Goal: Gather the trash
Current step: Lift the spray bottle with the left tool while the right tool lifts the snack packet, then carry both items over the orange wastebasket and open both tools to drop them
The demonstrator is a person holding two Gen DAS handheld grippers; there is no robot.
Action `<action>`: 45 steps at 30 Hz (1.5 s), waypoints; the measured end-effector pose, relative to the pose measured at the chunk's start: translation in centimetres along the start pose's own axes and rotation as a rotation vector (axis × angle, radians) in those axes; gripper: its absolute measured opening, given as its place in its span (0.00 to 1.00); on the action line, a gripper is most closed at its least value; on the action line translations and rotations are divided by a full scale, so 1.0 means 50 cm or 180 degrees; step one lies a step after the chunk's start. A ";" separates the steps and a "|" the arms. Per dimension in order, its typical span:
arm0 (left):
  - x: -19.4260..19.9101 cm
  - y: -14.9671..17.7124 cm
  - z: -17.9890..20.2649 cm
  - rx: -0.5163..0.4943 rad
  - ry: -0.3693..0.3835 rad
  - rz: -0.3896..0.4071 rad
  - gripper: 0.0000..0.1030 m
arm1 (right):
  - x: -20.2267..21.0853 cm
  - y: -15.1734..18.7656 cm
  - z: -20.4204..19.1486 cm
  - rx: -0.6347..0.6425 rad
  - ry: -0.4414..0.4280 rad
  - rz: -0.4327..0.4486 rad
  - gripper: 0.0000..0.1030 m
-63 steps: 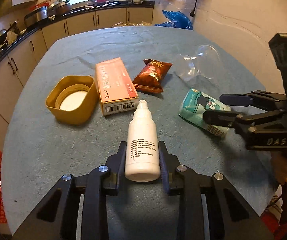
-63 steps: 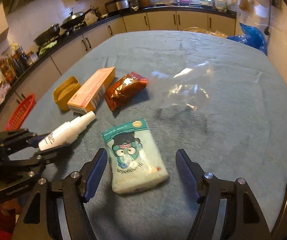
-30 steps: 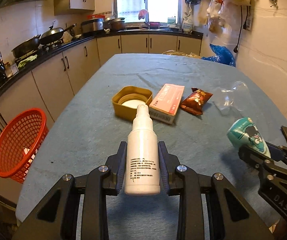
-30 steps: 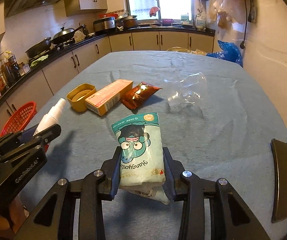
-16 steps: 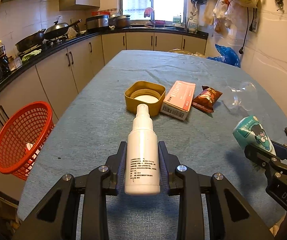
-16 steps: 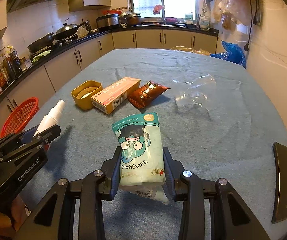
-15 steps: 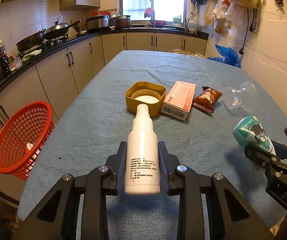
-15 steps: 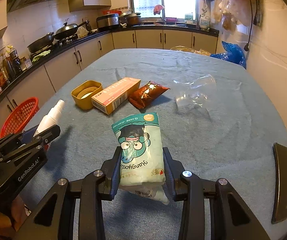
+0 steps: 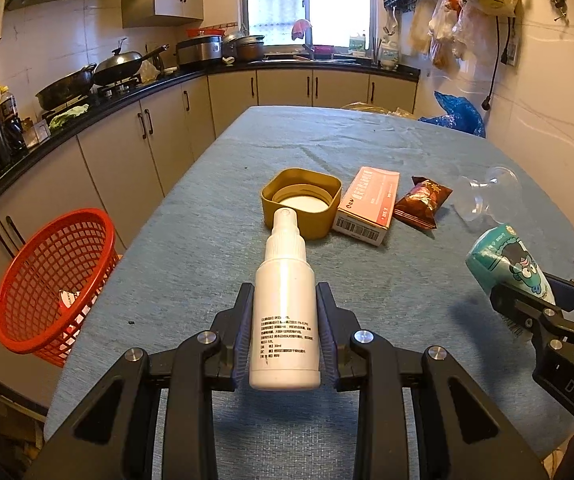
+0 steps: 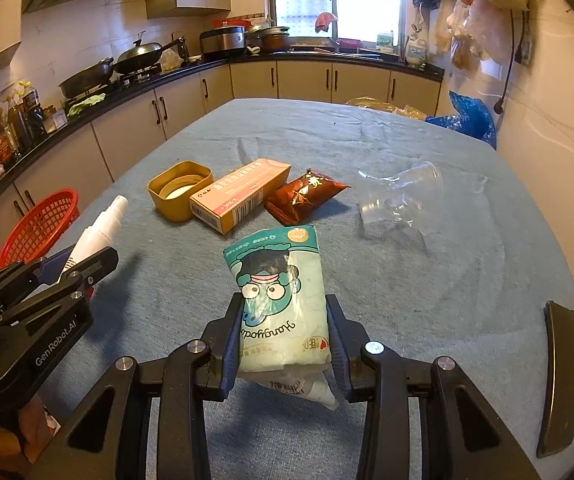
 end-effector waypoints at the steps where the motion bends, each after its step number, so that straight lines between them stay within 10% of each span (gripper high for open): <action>1: 0.000 0.000 -0.001 0.0002 -0.0008 0.0001 0.28 | -0.001 0.000 -0.001 0.0008 0.0003 -0.0002 0.40; 21: 0.030 -0.031 -0.078 0.0161 -0.0149 0.0140 0.28 | -0.010 -0.043 -0.057 0.0177 -0.0199 -0.0017 0.41; 45: 0.119 -0.027 -0.428 0.0881 -0.0919 0.0302 0.28 | -0.027 -0.160 -0.325 0.0636 -0.1197 -0.0186 0.41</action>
Point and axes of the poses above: each gripper's, at about its wrist camera, not at the fingertips, and x roughly against the way its jaws point, z to its right, y to its underside, the point moved 2 cm from there along -x, roughly the way its jaws point, and after that the axes turned 3 degrees about -x, right-handed, at the moved point
